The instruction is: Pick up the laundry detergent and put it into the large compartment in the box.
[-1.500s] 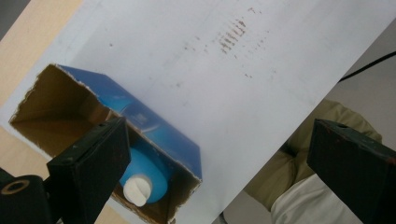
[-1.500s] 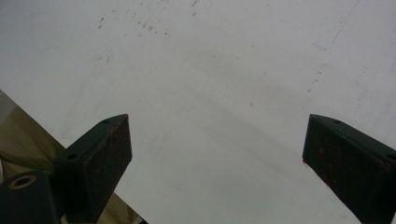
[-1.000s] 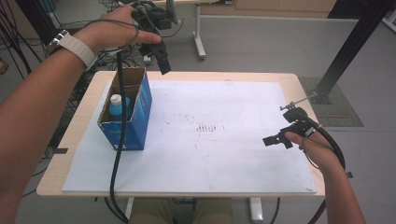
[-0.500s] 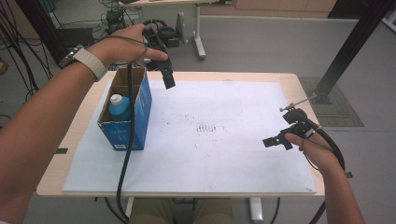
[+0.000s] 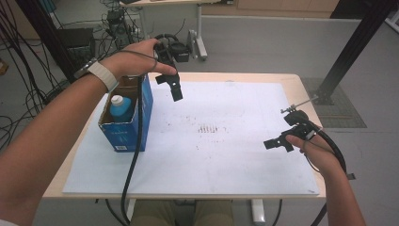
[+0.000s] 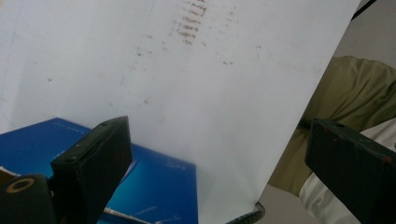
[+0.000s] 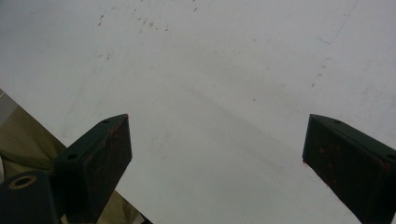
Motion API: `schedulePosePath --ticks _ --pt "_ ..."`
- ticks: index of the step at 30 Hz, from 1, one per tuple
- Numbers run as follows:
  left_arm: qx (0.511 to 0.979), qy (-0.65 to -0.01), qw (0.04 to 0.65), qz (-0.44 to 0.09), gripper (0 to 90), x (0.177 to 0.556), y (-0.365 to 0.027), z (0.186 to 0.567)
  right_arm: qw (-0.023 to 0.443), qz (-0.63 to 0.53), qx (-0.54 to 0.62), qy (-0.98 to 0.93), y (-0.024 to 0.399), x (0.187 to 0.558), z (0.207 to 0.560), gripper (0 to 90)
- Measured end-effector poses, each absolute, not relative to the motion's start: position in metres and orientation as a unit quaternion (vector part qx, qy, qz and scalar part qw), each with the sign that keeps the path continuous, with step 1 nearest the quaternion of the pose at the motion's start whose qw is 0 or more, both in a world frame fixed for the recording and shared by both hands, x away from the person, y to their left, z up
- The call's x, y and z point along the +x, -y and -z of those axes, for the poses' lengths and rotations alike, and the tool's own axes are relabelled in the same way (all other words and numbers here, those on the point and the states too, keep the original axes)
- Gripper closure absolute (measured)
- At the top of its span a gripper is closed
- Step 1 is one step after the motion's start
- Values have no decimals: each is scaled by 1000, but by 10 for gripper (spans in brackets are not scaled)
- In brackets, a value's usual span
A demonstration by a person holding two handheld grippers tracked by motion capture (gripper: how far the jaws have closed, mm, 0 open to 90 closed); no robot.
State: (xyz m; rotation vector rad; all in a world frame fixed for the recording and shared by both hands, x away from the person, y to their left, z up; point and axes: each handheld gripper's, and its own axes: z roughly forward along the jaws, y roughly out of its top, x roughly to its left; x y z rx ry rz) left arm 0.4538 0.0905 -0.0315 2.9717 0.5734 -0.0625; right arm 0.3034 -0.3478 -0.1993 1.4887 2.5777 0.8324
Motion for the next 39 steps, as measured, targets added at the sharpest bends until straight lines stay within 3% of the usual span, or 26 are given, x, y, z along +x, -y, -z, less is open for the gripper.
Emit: schedulePosePath --ticks 19,39 --pt "982 -182 54 28 79 454 -86 56 26 -267 484 -833 348 301 198 78" --pt "980 -188 59 29 80 455 -89 55 24 -267 484 -833 347 303 200 78"
